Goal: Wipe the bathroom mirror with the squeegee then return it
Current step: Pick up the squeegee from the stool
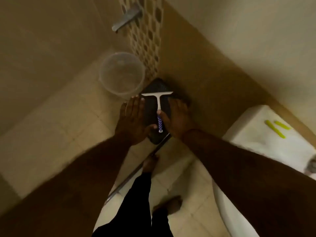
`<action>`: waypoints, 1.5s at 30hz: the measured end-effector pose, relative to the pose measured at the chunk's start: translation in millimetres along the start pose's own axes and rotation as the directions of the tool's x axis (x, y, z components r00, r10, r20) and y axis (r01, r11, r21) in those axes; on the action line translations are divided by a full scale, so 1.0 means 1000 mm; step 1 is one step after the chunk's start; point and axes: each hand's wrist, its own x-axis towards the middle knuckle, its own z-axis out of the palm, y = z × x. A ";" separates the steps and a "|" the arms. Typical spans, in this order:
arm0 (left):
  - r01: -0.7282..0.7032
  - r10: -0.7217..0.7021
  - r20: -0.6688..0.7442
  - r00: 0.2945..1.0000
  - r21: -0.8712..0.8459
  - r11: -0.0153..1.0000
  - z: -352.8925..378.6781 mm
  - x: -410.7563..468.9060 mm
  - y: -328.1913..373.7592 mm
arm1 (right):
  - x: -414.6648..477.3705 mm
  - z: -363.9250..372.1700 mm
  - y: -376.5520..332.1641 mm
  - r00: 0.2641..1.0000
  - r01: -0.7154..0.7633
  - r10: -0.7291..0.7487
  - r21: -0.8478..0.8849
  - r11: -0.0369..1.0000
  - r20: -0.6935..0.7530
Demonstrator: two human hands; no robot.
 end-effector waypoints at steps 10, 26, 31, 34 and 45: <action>0.065 -0.067 0.248 0.966 0.015 0.998 0.101 0.031 -0.031 | 0.053 0.136 0.049 0.844 -0.505 0.442 0.168 0.847 0.305; 0.056 -0.055 0.247 0.967 0.003 0.998 0.149 0.047 -0.050 | 0.091 0.183 0.051 0.744 -0.668 0.600 0.304 0.679 0.294; 0.074 -0.066 0.212 0.975 -0.030 0.997 0.133 0.035 -0.051 | 0.080 0.163 0.036 0.768 -0.641 0.589 0.300 0.707 0.253; 0.064 -0.060 0.177 0.982 -0.016 0.998 0.117 0.032 -0.046 | 0.073 0.142 0.025 0.786 -0.618 0.587 0.295 0.729 0.195; -0.014 0.014 -0.043 0.999 -0.009 1.000 0.006 0.014 0.004 | 0.018 -0.004 -0.043 0.866 -0.437 0.499 0.432 0.789 -0.036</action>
